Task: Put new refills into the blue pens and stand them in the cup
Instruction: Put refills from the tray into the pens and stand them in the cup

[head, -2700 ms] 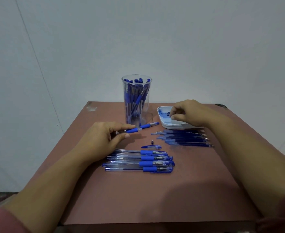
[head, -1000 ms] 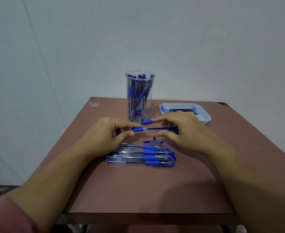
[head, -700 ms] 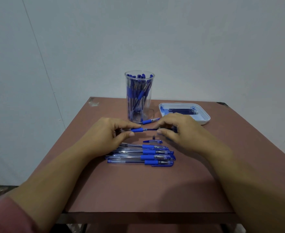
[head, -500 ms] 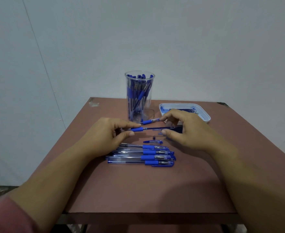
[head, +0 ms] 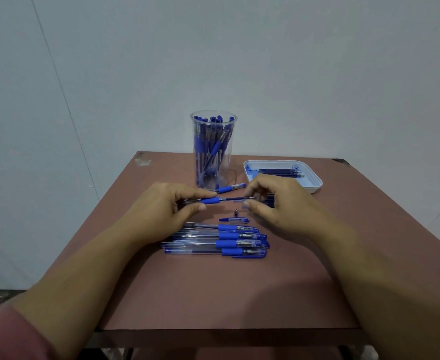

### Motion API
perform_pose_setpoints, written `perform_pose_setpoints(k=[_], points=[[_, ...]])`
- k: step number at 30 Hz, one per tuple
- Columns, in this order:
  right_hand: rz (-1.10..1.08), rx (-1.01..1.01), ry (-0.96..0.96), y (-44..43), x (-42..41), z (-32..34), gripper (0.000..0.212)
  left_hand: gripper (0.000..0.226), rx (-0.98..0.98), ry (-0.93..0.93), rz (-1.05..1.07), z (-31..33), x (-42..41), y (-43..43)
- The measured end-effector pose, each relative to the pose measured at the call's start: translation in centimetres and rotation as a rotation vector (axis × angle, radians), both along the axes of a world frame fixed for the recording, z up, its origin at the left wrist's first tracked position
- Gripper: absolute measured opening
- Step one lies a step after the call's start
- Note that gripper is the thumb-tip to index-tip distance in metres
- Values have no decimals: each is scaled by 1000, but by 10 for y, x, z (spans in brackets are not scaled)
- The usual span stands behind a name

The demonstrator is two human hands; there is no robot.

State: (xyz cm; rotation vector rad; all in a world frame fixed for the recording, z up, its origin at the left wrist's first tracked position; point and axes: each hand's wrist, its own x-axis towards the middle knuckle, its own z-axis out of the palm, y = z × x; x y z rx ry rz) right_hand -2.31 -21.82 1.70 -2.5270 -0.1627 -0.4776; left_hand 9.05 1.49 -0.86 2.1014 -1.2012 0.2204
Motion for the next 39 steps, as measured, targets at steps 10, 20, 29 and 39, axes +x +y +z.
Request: perform_pose_setpoints(k=[10,20,29,39], points=[[91,-70,-14,8,10,-5,27,34,-7,10,1,2,-2,0],[46,-249,109,-2,19,-3,27,32,-12,21,16,0,-1,1],[16,-312,130,8,20,2,17,33,-34,24,24,2,-2,1],[23,149,-43,5,6,0,16,33,-15,34,29,1,-1,1]])
